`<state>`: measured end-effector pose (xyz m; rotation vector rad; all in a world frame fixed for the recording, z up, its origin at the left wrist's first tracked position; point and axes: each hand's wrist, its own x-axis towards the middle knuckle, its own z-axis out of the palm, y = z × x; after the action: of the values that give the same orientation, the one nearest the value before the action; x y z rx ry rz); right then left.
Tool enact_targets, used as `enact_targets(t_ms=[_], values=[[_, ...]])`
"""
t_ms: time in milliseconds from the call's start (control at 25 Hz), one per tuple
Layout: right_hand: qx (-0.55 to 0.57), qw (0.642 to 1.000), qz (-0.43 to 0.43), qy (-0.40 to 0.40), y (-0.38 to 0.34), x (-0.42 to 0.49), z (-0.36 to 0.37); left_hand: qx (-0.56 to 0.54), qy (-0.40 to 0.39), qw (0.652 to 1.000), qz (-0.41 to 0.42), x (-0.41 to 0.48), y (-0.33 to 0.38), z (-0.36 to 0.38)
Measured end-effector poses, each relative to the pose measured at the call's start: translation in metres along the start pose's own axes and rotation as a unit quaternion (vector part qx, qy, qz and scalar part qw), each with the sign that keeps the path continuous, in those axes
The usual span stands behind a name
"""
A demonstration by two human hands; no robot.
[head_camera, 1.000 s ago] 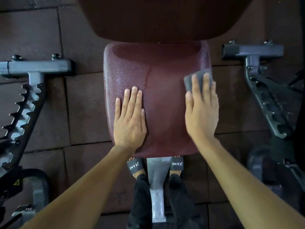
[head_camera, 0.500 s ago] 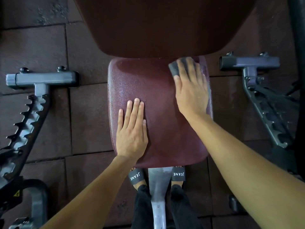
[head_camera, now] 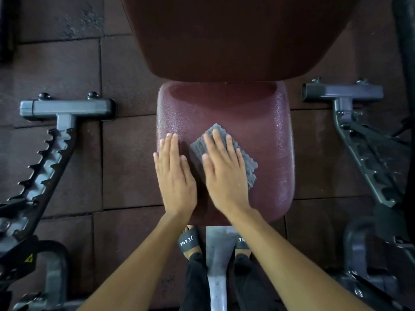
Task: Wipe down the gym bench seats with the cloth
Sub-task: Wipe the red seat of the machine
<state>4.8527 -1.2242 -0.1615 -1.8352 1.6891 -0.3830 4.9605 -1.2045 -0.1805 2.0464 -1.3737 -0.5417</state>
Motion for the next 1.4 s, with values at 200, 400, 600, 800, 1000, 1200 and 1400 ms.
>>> enact_targets(t_ms=[200,400,600,800,1000,1200,1400], values=[[0.212,0.961,0.097,0.146,0.047,0.010,-0.054,0.141,-0.029,0.989,0.015,-0.029,0.061,0.029],[0.078,0.986,0.036,0.144,0.079,0.021,-0.060,0.213,-0.050,0.975,-0.049,-0.018,0.086,0.078],[0.009,0.989,0.031,0.144,0.084,0.045,-0.052,0.258,-0.096,0.948,0.160,0.034,0.064,0.076],[-0.139,0.985,0.034,0.101,0.086,0.042,-0.038,0.283,-0.102,0.936,0.181,0.095,0.048,0.061],[-0.185,0.976,0.042,0.106,0.086,0.044,-0.033,0.261,-0.083,0.959,0.072,0.102,0.014,0.022],[-0.199,0.972,0.052,0.112,0.086,0.044,-0.030,0.291,-0.110,0.941,0.133,0.034,0.012,0.017],[-0.178,0.979,0.051,0.088,0.081,0.042,-0.037,0.268,-0.104,0.947,0.139,0.107,0.022,0.030]])
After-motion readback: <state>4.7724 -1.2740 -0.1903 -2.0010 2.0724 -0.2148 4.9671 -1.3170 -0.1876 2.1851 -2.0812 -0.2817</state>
